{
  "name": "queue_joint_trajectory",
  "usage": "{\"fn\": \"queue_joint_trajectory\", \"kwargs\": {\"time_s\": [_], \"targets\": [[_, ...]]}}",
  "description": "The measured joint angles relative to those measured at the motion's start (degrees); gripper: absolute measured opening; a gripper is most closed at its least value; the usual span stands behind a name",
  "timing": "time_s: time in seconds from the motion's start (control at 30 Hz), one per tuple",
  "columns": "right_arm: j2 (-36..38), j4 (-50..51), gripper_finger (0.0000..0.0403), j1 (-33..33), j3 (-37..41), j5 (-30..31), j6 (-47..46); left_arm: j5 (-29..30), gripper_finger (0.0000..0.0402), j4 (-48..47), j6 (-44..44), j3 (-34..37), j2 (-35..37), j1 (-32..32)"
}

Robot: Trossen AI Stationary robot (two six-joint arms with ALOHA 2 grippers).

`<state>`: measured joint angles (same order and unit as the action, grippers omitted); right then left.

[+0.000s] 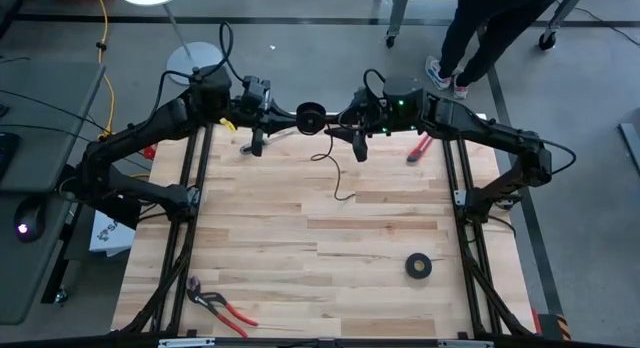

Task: Coil cords
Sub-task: Uncoil the black wire from the black spool

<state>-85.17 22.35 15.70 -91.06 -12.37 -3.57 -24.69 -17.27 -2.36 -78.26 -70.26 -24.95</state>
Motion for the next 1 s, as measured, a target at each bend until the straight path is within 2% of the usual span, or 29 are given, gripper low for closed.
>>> {"fn": "queue_joint_trajectory", "kwargs": {"time_s": [0.07, 0.2, 0.3, 0.47, 0.67, 0.8, 1.0], "targets": [[0.0, 0.0, 0.0096, 0.0, 0.0, 0.4, 0.7, 0.0, 0.0000, 0.0, -0.3, 0.0, -0.1, 0.0], [0.0, 0.1, 0.0015, 0.0, 0.0, 0.1, 0.8, 0.2, 0.0000, 0.0, -0.1, 0.0, -0.2, 0.0], [0.4, 0.7, 0.0007, -0.1, 0.0, 0.6, -0.2, 0.3, 0.0001, -1.0, -0.5, 0.0, -0.2, 0.0], [3.4, 5.3, 0.0003, 0.0, 0.0, 2.1, 0.4, 0.2, 0.0022, -9.7, -0.6, 0.0, 0.7, -0.6], [6.3, 6.6, 0.0001, 0.1, 0.0, 3.2, 0.5, 0.0, 0.0079, -23.5, -0.5, 0.0, 1.3, -0.1], [7.0, 4.6, 0.0001, 0.1, 0.0, 3.1, -1.7, 4.0, 0.0120, -31.1, 0.6, 0.0, 0.5, 0.8], [7.1, 4.1, 0.0001, 0.1, -2.7, 2.3, -2.8, 6.2, 0.0154, -32.1, 1.4, 0.1, -2.1, 1.5]]}}
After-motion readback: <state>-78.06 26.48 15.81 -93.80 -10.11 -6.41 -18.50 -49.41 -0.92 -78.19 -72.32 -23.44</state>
